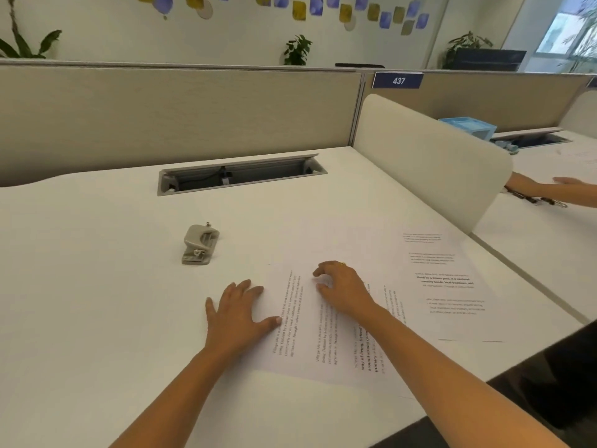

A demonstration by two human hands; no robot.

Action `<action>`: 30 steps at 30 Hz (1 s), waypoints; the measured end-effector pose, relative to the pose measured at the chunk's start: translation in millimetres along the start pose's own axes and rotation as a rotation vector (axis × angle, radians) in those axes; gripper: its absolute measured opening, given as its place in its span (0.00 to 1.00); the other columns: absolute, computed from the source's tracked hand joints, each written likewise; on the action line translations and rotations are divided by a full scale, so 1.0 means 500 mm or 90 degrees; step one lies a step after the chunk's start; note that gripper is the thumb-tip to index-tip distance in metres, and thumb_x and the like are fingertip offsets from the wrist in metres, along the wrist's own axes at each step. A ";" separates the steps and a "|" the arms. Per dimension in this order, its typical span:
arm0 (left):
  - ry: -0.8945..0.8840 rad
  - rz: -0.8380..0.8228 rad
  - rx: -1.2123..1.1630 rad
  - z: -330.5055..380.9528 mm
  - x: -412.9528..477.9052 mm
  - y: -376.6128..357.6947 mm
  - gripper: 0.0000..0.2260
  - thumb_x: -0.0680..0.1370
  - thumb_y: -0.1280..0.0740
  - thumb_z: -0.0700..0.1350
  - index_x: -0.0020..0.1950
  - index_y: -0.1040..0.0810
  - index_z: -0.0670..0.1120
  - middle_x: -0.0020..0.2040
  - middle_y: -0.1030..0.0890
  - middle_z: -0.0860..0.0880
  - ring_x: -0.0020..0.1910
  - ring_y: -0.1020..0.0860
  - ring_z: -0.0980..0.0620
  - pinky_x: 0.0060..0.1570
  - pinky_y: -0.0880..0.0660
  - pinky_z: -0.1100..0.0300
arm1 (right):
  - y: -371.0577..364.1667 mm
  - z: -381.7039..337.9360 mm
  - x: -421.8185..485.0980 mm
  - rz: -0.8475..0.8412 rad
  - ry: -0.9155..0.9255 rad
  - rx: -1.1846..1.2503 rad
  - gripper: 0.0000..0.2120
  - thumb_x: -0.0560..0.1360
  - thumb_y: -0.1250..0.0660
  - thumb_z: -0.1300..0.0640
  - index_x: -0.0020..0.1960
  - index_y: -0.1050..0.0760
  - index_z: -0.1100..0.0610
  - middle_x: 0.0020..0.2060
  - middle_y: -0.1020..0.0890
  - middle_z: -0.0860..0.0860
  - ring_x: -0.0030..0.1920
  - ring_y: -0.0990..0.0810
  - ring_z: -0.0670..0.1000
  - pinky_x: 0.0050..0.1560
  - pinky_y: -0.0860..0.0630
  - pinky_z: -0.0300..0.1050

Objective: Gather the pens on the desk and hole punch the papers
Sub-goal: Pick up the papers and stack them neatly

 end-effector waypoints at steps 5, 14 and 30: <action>-0.009 0.048 0.009 -0.008 -0.014 -0.012 0.29 0.73 0.41 0.66 0.72 0.40 0.59 0.76 0.44 0.57 0.76 0.52 0.56 0.73 0.58 0.45 | 0.048 0.043 0.001 -0.004 -0.020 -0.013 0.18 0.74 0.33 0.54 0.62 0.27 0.55 0.66 0.27 0.51 0.66 0.31 0.51 0.63 0.36 0.43; -0.004 0.068 0.009 -0.012 -0.010 -0.006 0.26 0.75 0.41 0.62 0.71 0.38 0.58 0.75 0.41 0.58 0.76 0.48 0.56 0.73 0.54 0.47 | 0.070 0.057 0.012 -0.076 -0.049 -0.105 0.34 0.66 0.27 0.41 0.68 0.33 0.50 0.65 0.28 0.48 0.65 0.30 0.49 0.60 0.32 0.46; 0.039 0.195 -0.005 -0.001 0.012 0.006 0.17 0.72 0.34 0.59 0.56 0.26 0.53 0.60 0.27 0.56 0.63 0.30 0.54 0.62 0.40 0.54 | 0.085 0.044 0.045 -0.176 -0.114 -0.150 0.38 0.61 0.25 0.39 0.64 0.33 0.55 0.62 0.30 0.52 0.63 0.30 0.53 0.62 0.30 0.50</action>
Point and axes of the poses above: each hand's wrist, its own x-axis towards the middle knuckle, its own y-axis out of the back of the hand, z = x × y, the point moved 2 cm from there along x, towards the middle knuckle
